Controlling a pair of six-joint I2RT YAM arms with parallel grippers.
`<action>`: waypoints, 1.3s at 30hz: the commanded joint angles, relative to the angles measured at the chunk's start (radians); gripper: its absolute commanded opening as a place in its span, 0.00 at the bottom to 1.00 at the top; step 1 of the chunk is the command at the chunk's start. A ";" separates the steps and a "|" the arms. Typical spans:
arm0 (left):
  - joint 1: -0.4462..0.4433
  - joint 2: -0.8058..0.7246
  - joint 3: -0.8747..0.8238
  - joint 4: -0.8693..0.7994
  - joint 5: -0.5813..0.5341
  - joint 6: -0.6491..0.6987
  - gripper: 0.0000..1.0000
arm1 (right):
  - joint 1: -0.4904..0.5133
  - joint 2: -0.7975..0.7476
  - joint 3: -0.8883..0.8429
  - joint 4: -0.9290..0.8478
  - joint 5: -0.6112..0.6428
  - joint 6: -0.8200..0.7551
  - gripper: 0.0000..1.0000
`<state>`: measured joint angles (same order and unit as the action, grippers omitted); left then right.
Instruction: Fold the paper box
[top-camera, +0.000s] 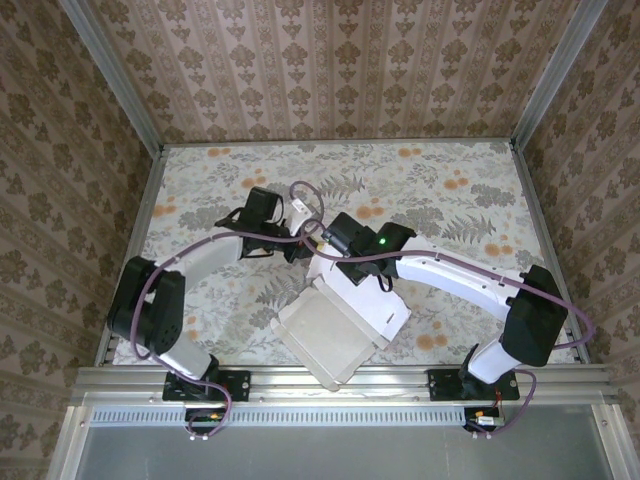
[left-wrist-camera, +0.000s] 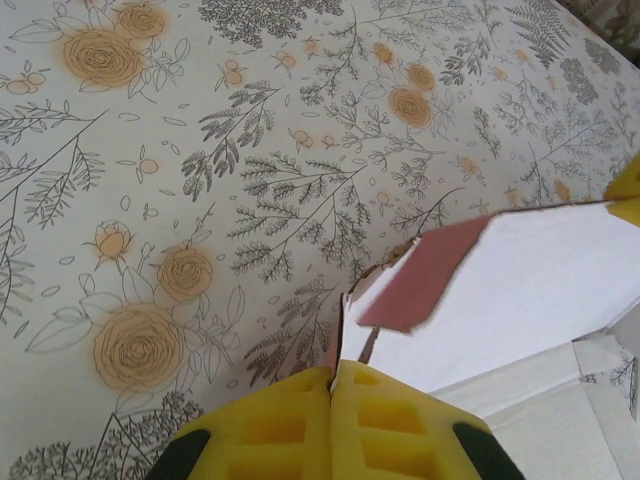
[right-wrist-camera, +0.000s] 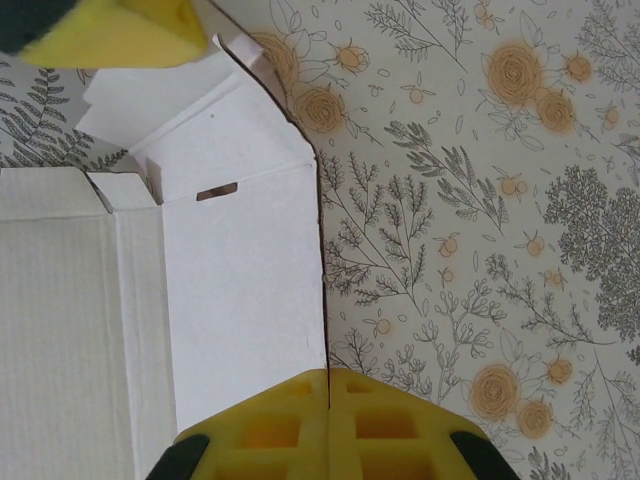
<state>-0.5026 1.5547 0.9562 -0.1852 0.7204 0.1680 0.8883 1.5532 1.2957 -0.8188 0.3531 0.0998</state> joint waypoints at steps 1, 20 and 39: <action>-0.018 -0.086 -0.058 0.080 -0.046 -0.045 0.00 | 0.006 0.006 0.029 -0.026 0.043 -0.008 0.06; -0.134 -0.276 -0.315 0.235 -0.315 -0.193 0.00 | 0.114 0.024 -0.020 -0.020 0.296 -0.023 0.03; -0.233 -0.373 -0.378 0.262 -0.392 -0.235 0.01 | 0.144 -0.101 -0.087 0.069 0.053 0.035 0.28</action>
<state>-0.7139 1.2118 0.5957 0.0826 0.3405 -0.0757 1.0359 1.4998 1.2156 -0.7689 0.4931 0.1101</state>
